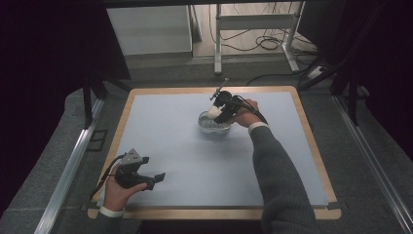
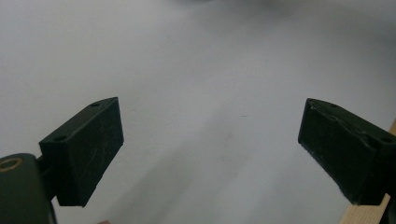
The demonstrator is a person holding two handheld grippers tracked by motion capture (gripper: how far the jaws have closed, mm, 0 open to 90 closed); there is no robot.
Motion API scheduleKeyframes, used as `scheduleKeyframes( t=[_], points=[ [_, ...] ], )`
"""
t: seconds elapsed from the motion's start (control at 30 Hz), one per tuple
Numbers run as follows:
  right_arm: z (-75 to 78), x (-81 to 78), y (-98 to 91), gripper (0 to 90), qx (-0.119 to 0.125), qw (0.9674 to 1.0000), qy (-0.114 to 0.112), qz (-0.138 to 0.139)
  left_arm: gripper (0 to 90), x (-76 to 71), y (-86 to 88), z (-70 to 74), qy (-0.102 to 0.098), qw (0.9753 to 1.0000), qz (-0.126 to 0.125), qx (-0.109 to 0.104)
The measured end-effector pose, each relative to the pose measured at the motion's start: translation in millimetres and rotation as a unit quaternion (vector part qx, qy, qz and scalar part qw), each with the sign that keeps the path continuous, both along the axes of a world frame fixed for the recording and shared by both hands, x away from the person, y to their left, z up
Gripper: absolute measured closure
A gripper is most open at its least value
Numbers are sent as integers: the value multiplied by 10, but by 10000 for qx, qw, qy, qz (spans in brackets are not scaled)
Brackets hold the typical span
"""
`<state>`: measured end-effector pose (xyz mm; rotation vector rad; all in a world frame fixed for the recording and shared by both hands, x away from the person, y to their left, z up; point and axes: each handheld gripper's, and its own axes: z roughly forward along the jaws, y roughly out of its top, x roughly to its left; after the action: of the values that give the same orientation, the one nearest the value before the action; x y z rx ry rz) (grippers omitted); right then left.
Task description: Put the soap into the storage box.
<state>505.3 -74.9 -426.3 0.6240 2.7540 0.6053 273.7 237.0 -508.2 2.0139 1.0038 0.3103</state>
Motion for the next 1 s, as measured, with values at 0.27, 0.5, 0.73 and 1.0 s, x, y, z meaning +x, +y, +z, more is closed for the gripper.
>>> scheduleKeyframes(
  t=[0.27,0.5,0.73,1.0],
  points=[
    [-115,80,92,494,-94,9998,43,164,72,5,18,-2,1,10000,7,-26],
    [-200,117,136,494,-177,9995,65,252,72,7,11,-8,5,10000,10,-19],
    [-288,120,196,491,-370,9990,48,254,72,8,12,-9,9,10000,7,-8],
    [-245,94,199,453,-126,9997,23,197,72,19,1,-21,26,10000,-9,40]
  ],
)
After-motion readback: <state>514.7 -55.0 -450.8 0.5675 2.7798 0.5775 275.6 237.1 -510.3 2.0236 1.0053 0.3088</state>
